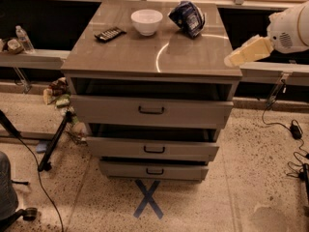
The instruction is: Pick blue chip bag
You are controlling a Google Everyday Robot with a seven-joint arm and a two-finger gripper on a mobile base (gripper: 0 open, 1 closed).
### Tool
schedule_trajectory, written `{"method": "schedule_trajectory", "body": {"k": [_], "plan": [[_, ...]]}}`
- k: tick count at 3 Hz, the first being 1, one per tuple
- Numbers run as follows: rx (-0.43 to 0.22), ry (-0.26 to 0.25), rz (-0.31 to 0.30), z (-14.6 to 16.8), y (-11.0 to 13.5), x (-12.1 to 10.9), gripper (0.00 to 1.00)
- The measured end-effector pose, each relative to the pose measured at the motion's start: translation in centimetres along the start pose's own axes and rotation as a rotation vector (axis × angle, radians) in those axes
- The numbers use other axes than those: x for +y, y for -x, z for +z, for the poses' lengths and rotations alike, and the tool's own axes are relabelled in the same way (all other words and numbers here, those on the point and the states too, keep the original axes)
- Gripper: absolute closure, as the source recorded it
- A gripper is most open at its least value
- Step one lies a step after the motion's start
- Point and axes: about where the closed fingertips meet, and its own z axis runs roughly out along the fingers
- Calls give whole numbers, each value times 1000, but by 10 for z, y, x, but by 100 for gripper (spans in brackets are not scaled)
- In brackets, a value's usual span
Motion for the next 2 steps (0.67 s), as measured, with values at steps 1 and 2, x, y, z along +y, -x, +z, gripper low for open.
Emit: {"method": "schedule_trajectory", "body": {"k": [1,2], "plan": [[-44,-10,4,18,10,-2,0],[-150,-44,52,55,33,-17,0]]}}
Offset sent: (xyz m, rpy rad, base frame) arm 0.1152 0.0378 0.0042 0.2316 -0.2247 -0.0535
